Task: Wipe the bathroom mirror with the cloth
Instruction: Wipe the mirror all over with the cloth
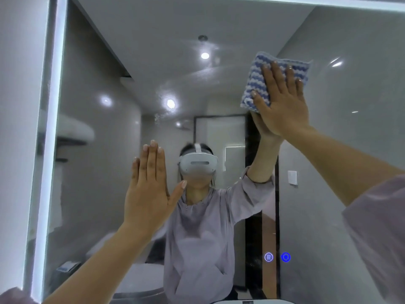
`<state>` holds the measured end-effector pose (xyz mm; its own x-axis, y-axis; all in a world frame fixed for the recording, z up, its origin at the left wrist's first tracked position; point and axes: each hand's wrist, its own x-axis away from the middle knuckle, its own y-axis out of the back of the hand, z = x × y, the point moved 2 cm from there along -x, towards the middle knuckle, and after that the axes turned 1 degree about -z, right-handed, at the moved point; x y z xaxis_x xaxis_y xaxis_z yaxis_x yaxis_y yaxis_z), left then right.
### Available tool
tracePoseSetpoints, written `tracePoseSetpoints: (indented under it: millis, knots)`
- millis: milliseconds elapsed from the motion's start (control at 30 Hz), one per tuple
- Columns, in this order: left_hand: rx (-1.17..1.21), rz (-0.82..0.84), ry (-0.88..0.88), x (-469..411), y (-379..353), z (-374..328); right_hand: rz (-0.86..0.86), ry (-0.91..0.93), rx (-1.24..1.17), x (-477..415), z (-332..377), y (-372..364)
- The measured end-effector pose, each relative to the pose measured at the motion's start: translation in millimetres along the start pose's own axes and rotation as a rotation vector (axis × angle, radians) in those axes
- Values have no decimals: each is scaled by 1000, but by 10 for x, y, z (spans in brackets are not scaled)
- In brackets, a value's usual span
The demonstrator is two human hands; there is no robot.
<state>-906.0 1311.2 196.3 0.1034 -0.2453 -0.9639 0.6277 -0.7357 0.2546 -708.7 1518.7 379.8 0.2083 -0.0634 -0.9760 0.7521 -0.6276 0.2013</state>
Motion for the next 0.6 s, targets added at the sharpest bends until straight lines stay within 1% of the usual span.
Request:
tracePoseSetpoints:
  millis: [300, 500, 600]
  knots:
    - [35, -2, -6, 10, 2, 0, -43, -158, -53, -23, 163, -82]
    - [26, -4, -5, 9, -5, 1, -37, -143, -60, -94, 366, -67]
    - [23, -7, -5, 7, -7, 5, -19, -97, -50, -157, 576, -42]
